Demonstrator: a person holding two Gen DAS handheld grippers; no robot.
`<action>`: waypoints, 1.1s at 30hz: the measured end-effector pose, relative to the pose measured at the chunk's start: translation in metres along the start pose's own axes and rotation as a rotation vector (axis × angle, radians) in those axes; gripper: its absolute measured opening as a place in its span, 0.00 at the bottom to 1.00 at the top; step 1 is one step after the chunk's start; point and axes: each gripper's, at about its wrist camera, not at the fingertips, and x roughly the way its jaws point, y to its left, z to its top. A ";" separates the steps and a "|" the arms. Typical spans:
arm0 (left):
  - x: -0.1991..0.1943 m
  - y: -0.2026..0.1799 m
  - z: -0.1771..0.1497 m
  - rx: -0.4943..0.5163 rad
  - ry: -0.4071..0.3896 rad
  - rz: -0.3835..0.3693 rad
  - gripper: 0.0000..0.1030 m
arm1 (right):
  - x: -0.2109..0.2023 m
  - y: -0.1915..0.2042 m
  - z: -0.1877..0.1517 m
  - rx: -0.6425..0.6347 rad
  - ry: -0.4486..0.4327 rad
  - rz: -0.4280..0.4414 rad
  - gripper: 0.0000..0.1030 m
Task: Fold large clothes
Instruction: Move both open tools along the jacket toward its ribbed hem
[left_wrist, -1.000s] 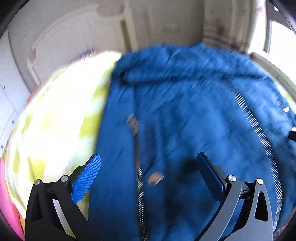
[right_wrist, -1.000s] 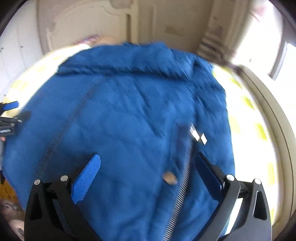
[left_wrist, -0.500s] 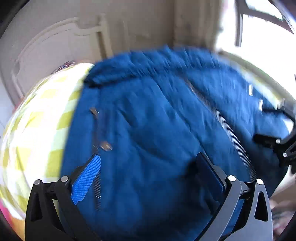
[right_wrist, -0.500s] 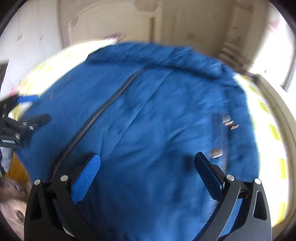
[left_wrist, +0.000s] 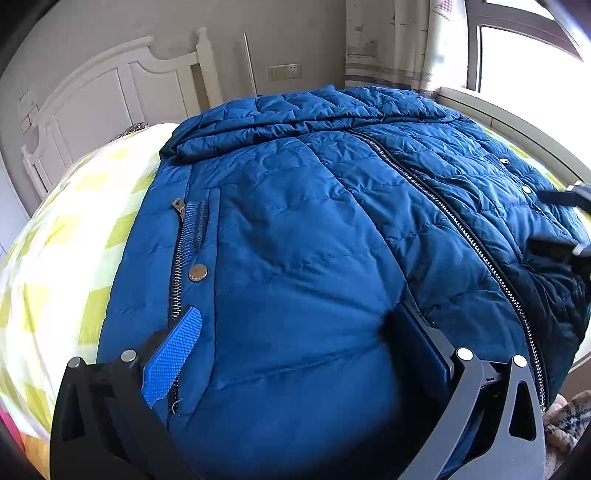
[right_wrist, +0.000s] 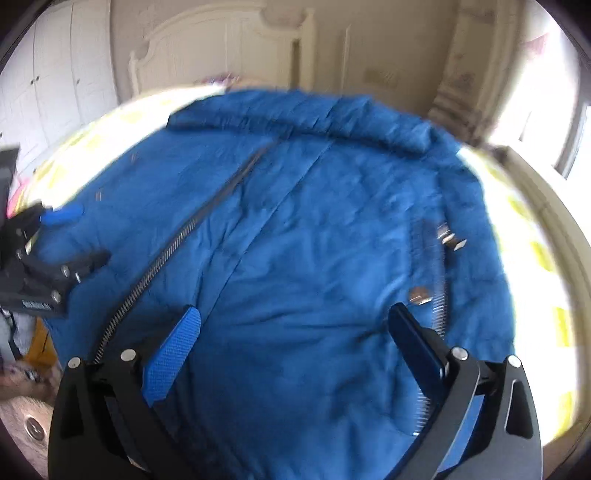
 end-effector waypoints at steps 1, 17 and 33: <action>0.001 0.000 0.000 0.000 0.000 0.000 0.96 | -0.006 -0.004 0.000 0.011 -0.018 0.000 0.97; -0.017 0.058 -0.026 -0.173 0.013 0.056 0.96 | -0.003 -0.060 -0.045 0.090 -0.031 -0.064 0.98; -0.050 0.091 -0.070 -0.234 -0.024 -0.009 0.96 | -0.045 -0.100 -0.094 0.250 -0.077 -0.081 0.98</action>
